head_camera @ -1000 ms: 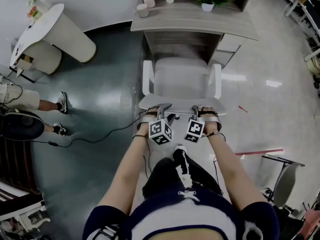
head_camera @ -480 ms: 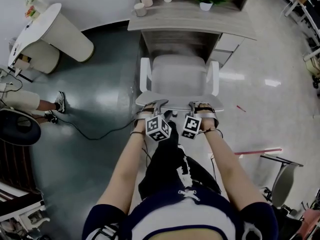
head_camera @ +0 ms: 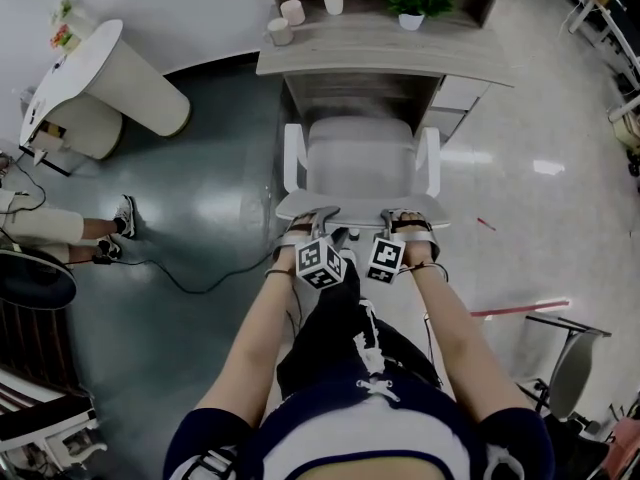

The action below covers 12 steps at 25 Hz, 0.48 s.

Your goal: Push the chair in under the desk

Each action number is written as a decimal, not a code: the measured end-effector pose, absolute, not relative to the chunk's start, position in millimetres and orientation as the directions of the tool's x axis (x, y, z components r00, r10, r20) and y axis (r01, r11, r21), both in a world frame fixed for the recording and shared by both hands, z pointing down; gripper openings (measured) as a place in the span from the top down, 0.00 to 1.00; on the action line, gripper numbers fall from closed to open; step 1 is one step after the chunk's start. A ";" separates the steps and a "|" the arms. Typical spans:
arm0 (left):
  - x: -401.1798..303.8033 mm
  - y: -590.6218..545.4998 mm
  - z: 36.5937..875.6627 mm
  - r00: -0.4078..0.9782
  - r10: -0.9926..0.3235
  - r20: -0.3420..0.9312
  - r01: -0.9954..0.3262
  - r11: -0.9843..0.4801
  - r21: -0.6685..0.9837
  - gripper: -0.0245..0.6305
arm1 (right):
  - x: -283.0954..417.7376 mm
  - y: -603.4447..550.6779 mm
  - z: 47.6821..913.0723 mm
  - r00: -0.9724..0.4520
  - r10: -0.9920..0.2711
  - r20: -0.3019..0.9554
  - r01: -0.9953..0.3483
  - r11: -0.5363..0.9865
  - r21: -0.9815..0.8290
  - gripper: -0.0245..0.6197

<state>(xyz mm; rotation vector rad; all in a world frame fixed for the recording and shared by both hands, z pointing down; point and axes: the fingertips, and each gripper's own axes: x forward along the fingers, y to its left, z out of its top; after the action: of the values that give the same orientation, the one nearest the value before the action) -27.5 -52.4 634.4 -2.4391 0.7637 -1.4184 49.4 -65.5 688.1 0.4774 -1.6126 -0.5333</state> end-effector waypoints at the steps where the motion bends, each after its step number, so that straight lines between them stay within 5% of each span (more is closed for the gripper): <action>1: -27.4 -54.6 634.2 0.400 -0.535 0.744 -0.326 -0.842 -0.431 0.66 | 49.5 -67.9 688.1 -0.104 -0.590 0.801 0.001 0.805 0.593 0.94; 12: -29.7 -81.7 632.3 0.409 -0.523 0.748 -0.315 -0.850 -0.423 0.66 | 47.9 -95.3 687.1 -0.094 -0.590 0.802 -0.006 0.806 0.592 0.94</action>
<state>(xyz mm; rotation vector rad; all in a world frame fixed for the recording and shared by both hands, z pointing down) -29.7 -81.7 632.3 -2.4484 0.7403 -1.4182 47.9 -95.3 687.1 0.4831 -1.6055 -0.5217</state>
